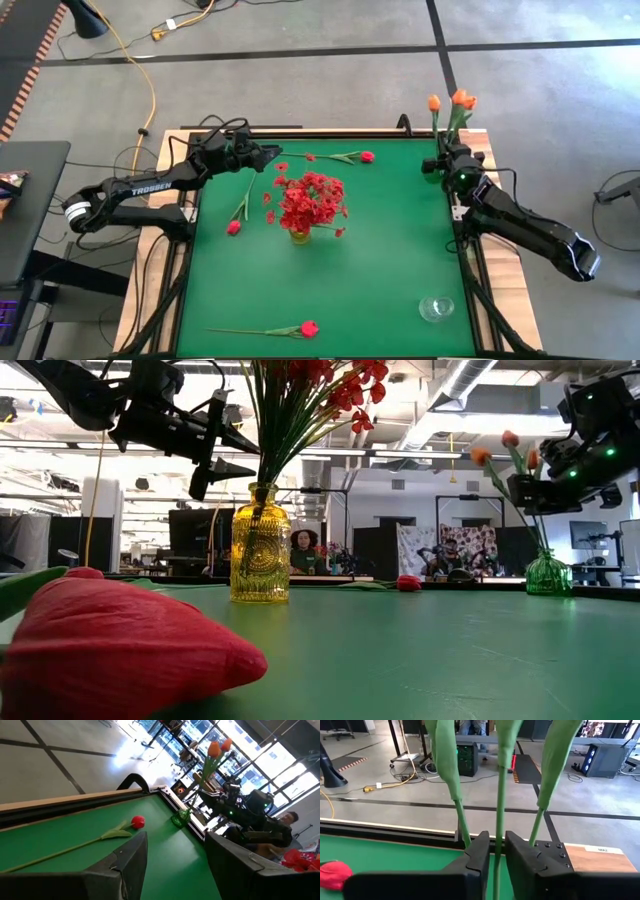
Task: Sort flowers into vase by color
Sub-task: Put the orange flower into the green vase, then put the top red flower into the transparent vase
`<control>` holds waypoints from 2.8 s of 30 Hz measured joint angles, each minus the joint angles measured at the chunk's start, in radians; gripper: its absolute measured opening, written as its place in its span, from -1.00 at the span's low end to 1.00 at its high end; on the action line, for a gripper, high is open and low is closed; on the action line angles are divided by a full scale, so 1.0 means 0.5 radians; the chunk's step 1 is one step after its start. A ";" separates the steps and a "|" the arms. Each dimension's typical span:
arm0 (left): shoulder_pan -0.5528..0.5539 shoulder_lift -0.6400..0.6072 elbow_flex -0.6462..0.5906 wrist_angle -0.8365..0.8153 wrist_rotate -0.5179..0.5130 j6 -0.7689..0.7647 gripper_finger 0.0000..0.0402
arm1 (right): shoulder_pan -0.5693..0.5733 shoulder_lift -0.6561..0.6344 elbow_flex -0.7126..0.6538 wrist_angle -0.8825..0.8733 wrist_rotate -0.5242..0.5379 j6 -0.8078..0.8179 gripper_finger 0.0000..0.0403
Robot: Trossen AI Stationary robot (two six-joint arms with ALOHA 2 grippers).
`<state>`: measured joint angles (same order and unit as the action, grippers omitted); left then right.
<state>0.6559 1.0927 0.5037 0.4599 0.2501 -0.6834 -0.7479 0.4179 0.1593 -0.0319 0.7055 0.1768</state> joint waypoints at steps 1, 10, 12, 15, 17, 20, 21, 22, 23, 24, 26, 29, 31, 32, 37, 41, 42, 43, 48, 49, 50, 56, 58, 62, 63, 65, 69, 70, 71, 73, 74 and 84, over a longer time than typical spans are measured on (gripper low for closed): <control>0.000 0.000 0.000 0.000 0.000 -0.001 -0.08 | 0.000 0.000 0.000 0.012 0.000 0.000 -0.54; 0.000 0.000 0.000 -0.002 0.003 -0.002 -0.08 | 0.000 0.000 0.000 0.030 0.010 -0.017 -0.26; 0.000 0.000 0.000 -0.003 0.007 -0.002 -0.08 | 0.000 0.000 0.000 0.033 0.009 -0.070 -0.23; 0.000 0.000 0.000 -0.005 0.007 0.004 -0.08 | 0.016 0.000 0.000 0.034 0.008 -0.134 -0.23; 0.000 0.000 0.000 -0.009 0.007 0.013 -0.08 | 0.039 -0.001 0.000 0.034 0.007 -0.196 -0.23; 0.000 0.000 0.000 -0.016 0.008 0.013 -0.08 | 0.092 -0.001 0.000 0.029 0.003 -0.303 -0.24; -0.001 0.000 0.000 -0.015 0.009 0.016 -0.08 | 0.109 -0.001 0.000 0.025 0.002 -0.334 -0.24; 0.000 0.000 0.000 -0.016 0.010 0.018 -0.08 | 0.127 -0.001 0.000 0.018 0.002 -0.354 -0.24; 0.000 0.000 0.000 -0.016 0.010 0.018 -0.08 | 0.142 -0.001 0.000 0.006 0.001 -0.365 -0.23; 0.000 0.000 0.000 -0.016 0.010 0.018 -0.08 | 0.154 -0.001 0.000 -0.011 0.001 -0.365 -0.22; -0.001 0.000 0.000 -0.015 0.010 0.018 -0.08 | 0.168 -0.001 0.000 -0.066 0.002 -0.366 -0.20; 0.000 0.000 0.000 -0.015 0.010 0.019 -0.08 | 0.171 -0.001 0.000 -0.127 0.002 -0.365 -0.16; 0.001 0.000 0.000 -0.015 0.010 0.024 -0.08 | 0.169 0.000 0.000 -0.139 0.002 -0.355 -0.13; 0.001 0.000 0.000 -0.016 0.010 0.034 -0.08 | 0.169 0.000 0.000 -0.133 0.003 -0.356 -0.12; 0.001 0.000 0.000 -0.015 0.010 0.036 -0.08 | 0.169 0.000 0.025 -0.139 0.006 -0.375 -0.04; 0.001 0.000 0.000 -0.015 0.010 0.036 -0.08 | 0.171 0.000 0.087 -0.194 0.005 -0.423 0.01; 0.001 0.000 0.000 -0.015 0.010 0.036 -0.08 | 0.171 0.000 0.104 -0.215 0.004 -0.423 0.03; 0.001 0.000 0.000 -0.015 0.010 0.036 -0.08 | 0.171 -0.001 0.122 -0.246 0.000 -0.423 0.04; 0.001 0.000 0.000 -0.015 0.011 0.051 -0.08 | 0.171 0.000 0.248 -0.455 -0.126 -0.405 0.07; 0.001 0.000 0.000 -0.016 0.011 0.052 -0.08 | 0.171 0.000 0.279 -0.513 -0.154 -0.389 0.07; 0.001 0.000 0.000 -0.020 0.011 0.053 -0.08 | 0.171 0.000 0.309 -0.572 -0.186 -0.364 0.07; 0.001 0.000 0.000 -0.083 0.029 0.089 -0.08 | 0.171 0.000 0.426 -0.763 -0.436 -0.200 0.07; 0.001 0.000 0.000 -0.102 0.031 0.089 -0.08 | 0.171 0.000 0.444 -0.789 -0.524 -0.112 0.07; 0.001 0.000 0.000 -0.108 0.049 0.089 -0.08 | 0.171 0.002 0.483 -0.908 -0.614 0.073 0.07; 0.001 0.000 0.000 -0.108 0.054 0.092 -0.08 | 0.171 0.001 0.492 -0.932 -0.631 0.122 0.07; 0.001 0.000 0.000 -0.108 0.081 0.103 -0.08 | 0.171 0.001 0.510 -0.972 -0.640 0.241 0.07; 0.001 0.000 0.000 -0.156 0.119 0.103 -0.08 | 0.171 0.001 0.540 -1.038 -0.732 0.440 0.07; 0.001 0.000 0.000 -0.181 0.120 0.104 -0.08 | 0.171 0.002 0.541 -1.042 -0.777 0.475 0.07; -0.001 0.000 0.000 -0.205 0.120 0.104 -0.08 | 0.171 0.006 0.541 -1.050 -0.828 0.512 0.07; -0.001 0.000 0.000 -0.250 0.122 0.105 -0.08 | 0.171 0.030 0.541 -1.058 -0.939 0.568 0.06; -0.001 0.000 0.000 -0.270 0.133 0.110 -0.08 | 0.171 0.044 0.541 -1.071 -1.006 0.582 0.05; -0.004 0.000 0.000 -0.427 0.228 0.233 -0.08 | 0.330 0.214 0.541 -1.072 -1.412 0.648 -0.07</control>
<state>0.6537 1.0927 0.5037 0.2465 0.3642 -0.5671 -0.5831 0.5247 0.4297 -0.5681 -0.0003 0.5007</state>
